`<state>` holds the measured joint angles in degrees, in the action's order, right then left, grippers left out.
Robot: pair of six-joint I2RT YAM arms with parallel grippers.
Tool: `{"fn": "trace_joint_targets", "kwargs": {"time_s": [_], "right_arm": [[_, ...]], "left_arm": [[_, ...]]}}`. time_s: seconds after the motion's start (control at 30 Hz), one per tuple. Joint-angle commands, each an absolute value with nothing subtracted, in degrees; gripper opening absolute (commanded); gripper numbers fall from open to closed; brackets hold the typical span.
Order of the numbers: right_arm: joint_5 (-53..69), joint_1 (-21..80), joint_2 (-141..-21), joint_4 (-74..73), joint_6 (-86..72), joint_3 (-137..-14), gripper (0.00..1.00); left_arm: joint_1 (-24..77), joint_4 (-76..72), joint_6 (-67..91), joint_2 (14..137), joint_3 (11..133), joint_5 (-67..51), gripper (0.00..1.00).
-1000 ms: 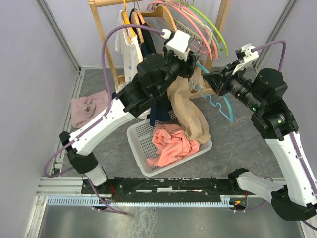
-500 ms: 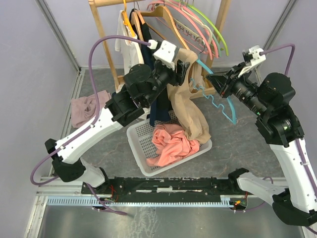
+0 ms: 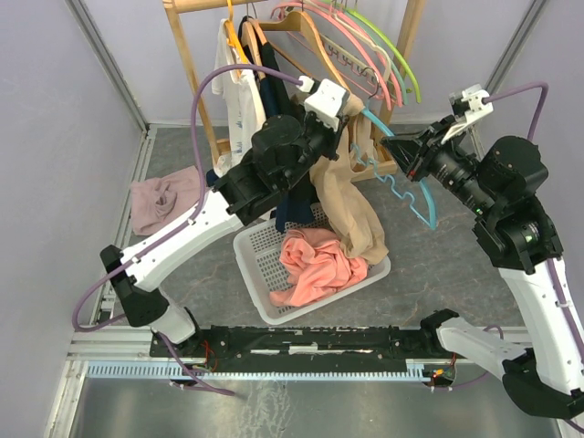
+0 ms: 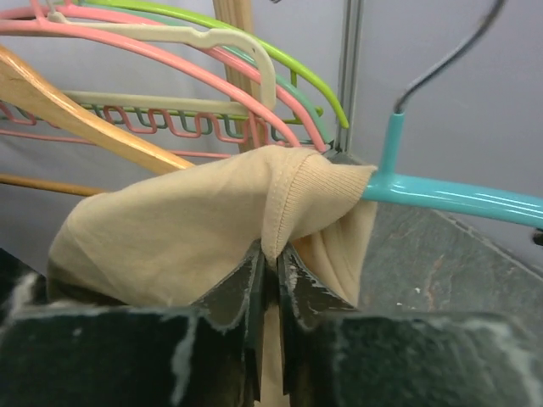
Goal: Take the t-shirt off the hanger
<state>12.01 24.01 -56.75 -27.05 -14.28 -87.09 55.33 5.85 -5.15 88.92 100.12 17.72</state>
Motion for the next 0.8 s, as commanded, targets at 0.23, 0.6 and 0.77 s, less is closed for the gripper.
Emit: {"fn": "trace_joint_targets", "kwargs": {"time_s": [0.23,0.6,0.77], "right_arm": [[11.2,24.3,-50.3,-25.3,-12.8,-89.2,0.01],[8.2,24.3,-43.9,-29.6,-10.8,-90.3,0.01],[8.2,24.3,-42.3,-30.6,-10.5,-92.1,0.01]], "left_arm": [[52.6,6.4,-6.9,95.1,114.9,26.9,0.03],[46.4,11.7,-4.7,101.6,123.3,29.3,0.03],[44.8,11.6,-3.7,102.9,122.9,29.0,0.03]]}}
